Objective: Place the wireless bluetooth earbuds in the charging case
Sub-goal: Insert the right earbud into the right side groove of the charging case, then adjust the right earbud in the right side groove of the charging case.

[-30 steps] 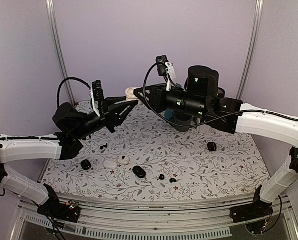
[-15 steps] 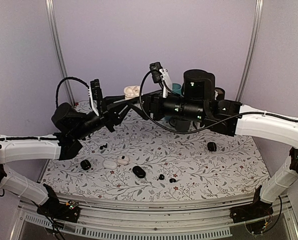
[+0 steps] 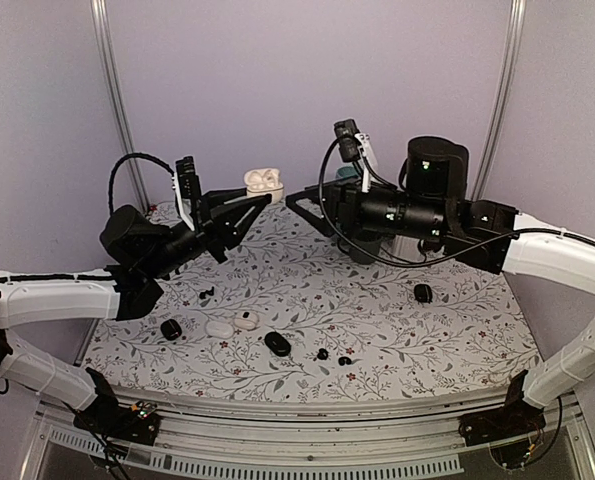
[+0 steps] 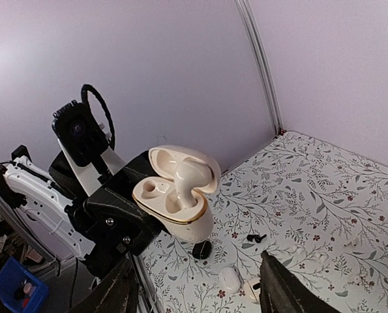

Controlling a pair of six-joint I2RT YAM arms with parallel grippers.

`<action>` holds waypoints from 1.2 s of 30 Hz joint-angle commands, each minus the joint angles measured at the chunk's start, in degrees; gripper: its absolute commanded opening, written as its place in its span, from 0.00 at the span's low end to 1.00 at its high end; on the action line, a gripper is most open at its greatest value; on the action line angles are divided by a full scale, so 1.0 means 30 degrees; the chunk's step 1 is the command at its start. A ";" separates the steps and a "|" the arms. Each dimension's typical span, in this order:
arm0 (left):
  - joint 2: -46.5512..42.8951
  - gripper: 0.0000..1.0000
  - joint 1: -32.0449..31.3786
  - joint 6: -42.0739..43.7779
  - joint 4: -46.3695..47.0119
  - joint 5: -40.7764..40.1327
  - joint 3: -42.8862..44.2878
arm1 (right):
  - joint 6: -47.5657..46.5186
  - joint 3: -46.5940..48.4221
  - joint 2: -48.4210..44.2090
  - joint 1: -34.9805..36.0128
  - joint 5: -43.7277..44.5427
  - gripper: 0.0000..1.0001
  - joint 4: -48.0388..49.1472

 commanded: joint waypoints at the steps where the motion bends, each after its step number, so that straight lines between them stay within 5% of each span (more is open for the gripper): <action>1: -0.0445 0.00 0.0052 -0.0251 0.0127 0.0318 -0.0061 | 0.0497 -0.0675 -0.1324 -0.0995 -0.2963 0.59 0.1269; 10: -0.0416 0.00 0.0066 -0.0441 -0.0515 0.1449 0.0264 | 0.1415 0.0298 -0.0509 -0.1442 -0.5624 0.40 0.1353; 36: -0.0301 0.00 0.0074 -0.0520 -0.1138 0.2152 0.0646 | 0.1489 0.1177 0.0587 -0.1602 -0.5793 0.39 0.0985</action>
